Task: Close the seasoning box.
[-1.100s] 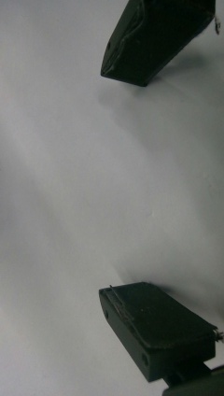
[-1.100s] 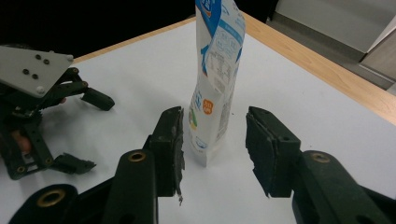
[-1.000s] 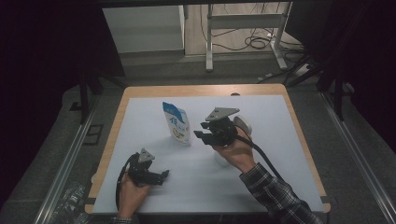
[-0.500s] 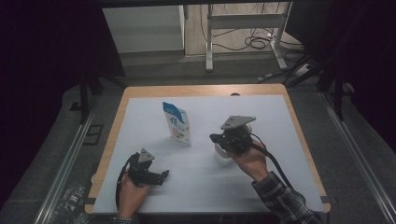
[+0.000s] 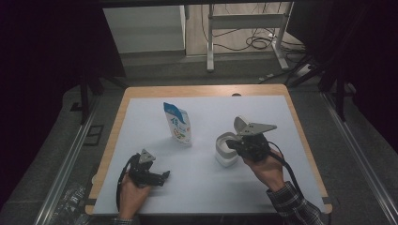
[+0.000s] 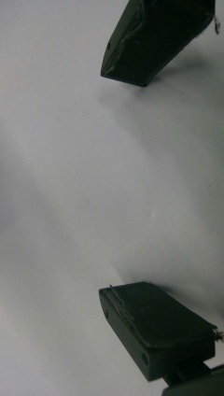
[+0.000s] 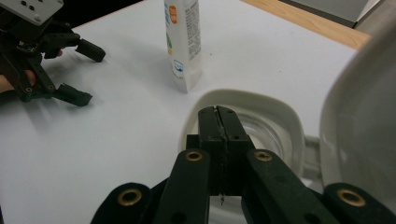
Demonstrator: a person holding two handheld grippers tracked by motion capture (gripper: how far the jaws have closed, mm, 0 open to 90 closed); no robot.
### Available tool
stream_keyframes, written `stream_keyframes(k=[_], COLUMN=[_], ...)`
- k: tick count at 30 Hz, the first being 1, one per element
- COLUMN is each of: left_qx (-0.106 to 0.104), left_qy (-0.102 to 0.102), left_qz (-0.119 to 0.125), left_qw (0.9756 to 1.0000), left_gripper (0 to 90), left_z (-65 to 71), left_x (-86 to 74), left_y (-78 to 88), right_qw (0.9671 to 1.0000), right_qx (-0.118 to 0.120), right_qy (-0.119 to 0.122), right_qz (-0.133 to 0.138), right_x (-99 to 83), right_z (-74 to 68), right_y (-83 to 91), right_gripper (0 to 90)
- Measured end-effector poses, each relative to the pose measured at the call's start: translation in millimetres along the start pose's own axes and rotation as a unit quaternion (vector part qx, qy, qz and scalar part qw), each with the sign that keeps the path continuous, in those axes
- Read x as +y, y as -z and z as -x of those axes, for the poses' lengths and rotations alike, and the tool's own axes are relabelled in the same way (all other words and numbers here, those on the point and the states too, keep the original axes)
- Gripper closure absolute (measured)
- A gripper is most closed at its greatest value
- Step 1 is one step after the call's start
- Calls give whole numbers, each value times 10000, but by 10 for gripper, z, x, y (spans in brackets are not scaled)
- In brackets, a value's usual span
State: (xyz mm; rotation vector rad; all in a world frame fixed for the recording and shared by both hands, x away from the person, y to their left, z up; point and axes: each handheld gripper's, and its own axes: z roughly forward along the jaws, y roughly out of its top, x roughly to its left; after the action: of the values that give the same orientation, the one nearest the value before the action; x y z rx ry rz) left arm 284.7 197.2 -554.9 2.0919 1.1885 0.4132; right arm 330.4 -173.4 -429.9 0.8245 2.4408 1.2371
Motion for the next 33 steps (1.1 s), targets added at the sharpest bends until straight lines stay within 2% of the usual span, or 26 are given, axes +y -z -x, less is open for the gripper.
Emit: stream_keyframes(k=[17, 33], left_qx=[7, 9], left_qy=[0, -3], left_qz=[0, 0], left_qw=[10000, 10000], left_gripper=[3, 3], left_z=[1, 1], left_x=[-1, -1], left_y=[0, 0], right_qw=[9992, 9958], right_qx=[-189, -598], right_qy=[-342, -687], right_qz=[33, 98], right_x=[-324, -461], right_z=[165, 511], right_y=[280, 321], right_gripper=[891, 891])
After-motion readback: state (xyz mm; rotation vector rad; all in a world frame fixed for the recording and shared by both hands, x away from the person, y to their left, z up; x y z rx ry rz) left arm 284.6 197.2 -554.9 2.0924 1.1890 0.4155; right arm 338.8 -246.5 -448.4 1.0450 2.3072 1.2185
